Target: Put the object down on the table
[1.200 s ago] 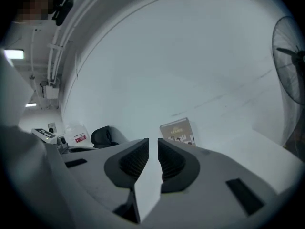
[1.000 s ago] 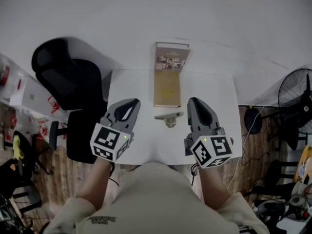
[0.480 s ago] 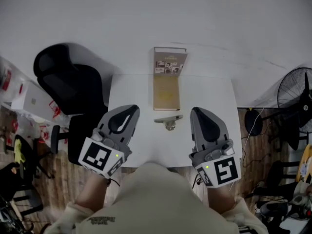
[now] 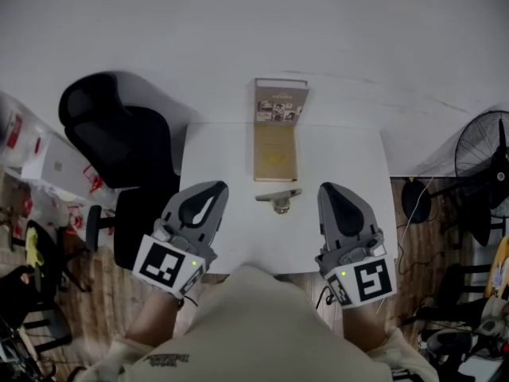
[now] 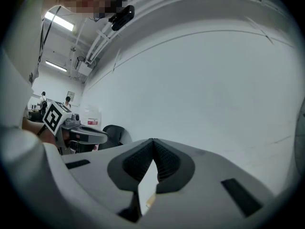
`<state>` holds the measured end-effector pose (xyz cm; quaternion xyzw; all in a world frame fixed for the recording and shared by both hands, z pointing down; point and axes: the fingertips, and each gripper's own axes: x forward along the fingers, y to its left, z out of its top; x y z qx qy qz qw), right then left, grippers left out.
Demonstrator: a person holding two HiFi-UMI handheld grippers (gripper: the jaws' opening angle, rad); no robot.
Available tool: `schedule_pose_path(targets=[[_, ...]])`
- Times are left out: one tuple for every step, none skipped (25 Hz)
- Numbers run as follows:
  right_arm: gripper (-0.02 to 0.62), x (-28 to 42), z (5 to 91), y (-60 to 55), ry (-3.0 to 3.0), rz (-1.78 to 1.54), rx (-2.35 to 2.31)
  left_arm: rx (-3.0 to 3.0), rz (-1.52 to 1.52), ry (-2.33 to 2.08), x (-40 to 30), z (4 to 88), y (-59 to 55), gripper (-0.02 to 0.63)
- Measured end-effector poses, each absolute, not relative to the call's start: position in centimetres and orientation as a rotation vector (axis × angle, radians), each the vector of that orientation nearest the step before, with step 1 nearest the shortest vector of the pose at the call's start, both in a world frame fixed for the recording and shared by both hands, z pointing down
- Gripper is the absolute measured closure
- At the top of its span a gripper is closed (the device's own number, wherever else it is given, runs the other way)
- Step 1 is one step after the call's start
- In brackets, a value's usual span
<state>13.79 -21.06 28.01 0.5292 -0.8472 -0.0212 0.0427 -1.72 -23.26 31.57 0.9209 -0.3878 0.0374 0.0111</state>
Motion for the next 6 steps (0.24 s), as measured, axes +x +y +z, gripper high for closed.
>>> schedule_pose_path(targets=[[0.572, 13.76, 27.99, -21.05, -2.589, -0.069, 1.619, 2.870, 0.118, -1.216, -1.83, 31.58, -23.31, 0.577], [0.572, 13.70, 27.93, -21.06, -2.586, -0.079, 1.619, 2.866, 0.119, -1.222, -1.90, 31.61, -23.39, 0.578], [0.572, 13.61, 27.87, -21.09, -2.579, -0.098, 1.620, 2.862, 0.121, -1.225, -1.93, 31.64, -23.48, 0.578], [0.572, 13.48, 27.83, -21.14, -2.568, -0.122, 1.621, 2.860, 0.124, -1.226, -1.92, 31.66, -23.56, 0.577], [0.572, 13.32, 27.81, -21.19, -2.556, -0.147, 1.620, 2.857, 0.127, -1.227, -1.89, 31.67, -23.63, 0.577], [0.572, 13.13, 27.81, -21.24, -2.545, -0.171, 1.619, 2.854, 0.130, -1.227, -1.86, 31.67, -23.69, 0.578]])
